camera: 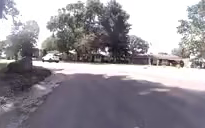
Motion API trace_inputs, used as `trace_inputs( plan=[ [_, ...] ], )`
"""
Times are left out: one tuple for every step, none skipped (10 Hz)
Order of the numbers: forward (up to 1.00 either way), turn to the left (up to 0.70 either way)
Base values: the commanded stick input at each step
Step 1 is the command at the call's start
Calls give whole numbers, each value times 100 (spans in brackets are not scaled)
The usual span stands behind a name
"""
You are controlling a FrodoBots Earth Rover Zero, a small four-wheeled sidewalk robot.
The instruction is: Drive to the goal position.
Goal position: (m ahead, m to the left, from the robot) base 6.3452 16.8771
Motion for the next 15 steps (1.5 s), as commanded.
trace_inputs(
  plan=[
    [100, 0],
    [100, 0],
    [100, 0],
    [100, 0],
    [100, 0],
    [100, 1],
    [100, 9],
    [100, 33],
    [100, 38],
    [100, 40],
    [100, 40],
    [100, 40],
    [100, 40],
    [100, 40],
    [100, 40]
  ],
)
